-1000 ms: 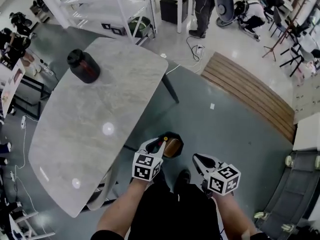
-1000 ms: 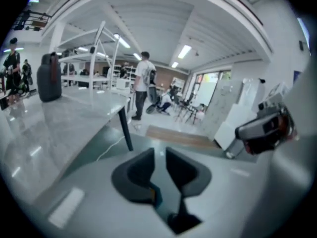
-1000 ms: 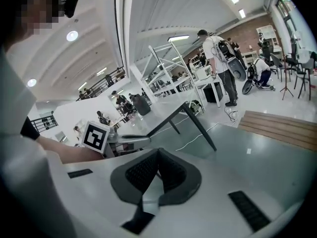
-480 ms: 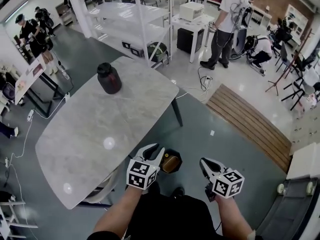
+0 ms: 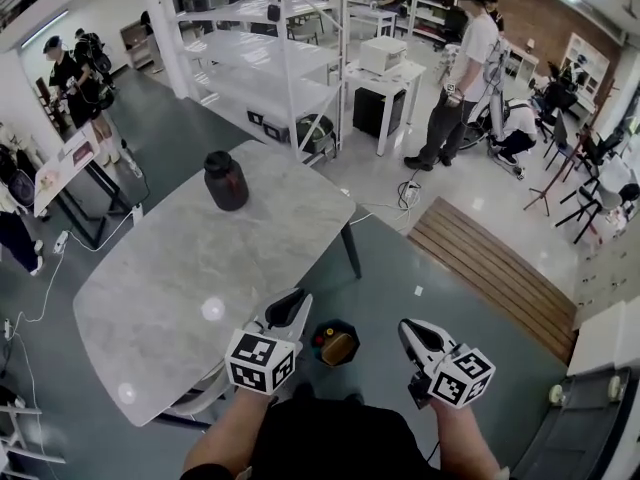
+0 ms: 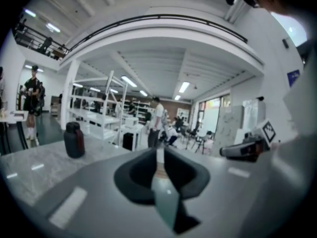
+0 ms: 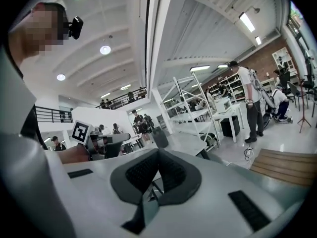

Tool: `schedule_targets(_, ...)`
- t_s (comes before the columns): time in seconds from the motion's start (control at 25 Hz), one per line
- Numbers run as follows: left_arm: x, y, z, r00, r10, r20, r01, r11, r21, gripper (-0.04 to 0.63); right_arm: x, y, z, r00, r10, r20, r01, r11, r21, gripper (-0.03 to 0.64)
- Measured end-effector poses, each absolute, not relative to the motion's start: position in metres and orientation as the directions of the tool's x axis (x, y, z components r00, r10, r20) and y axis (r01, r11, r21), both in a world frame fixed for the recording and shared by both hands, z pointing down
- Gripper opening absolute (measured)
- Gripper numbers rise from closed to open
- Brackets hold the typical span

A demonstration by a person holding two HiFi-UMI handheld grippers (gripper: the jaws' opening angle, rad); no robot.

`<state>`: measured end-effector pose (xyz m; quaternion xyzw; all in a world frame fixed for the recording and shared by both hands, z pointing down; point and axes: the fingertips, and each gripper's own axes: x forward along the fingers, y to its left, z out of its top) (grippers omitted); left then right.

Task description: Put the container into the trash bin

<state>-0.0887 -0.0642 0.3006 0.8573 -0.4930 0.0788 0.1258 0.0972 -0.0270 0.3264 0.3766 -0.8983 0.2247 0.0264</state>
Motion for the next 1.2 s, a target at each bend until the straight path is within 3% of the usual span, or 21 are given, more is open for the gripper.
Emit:
schedule_targets(0.44,-0.114,-0.068,0.21,0.499,-0.855,0.14,-0.867,-0.492,0.084,0.008,0.09,-0.041,0.232,-0.733,-0.673,0.103,-0.675,0.699,-0.236,-0.006)
schedule_targets(0.88,-0.115,-0.078,0.21,0.484,-0.865,0.128,-0.875,-0.477,0.086,0.008,0.073,-0.036,0.21,-0.758,-0.649,0.064,-0.652,0.753,-0.09,-0.009)
schedule_targets(1.2,-0.109,-0.076,0.215,0.478,-0.867,0.145,-0.878,-0.468,0.095,0.009,0.084,-0.032,0.217,-0.746,-0.662,0.073,-0.666,0.736,-0.119,-0.009)
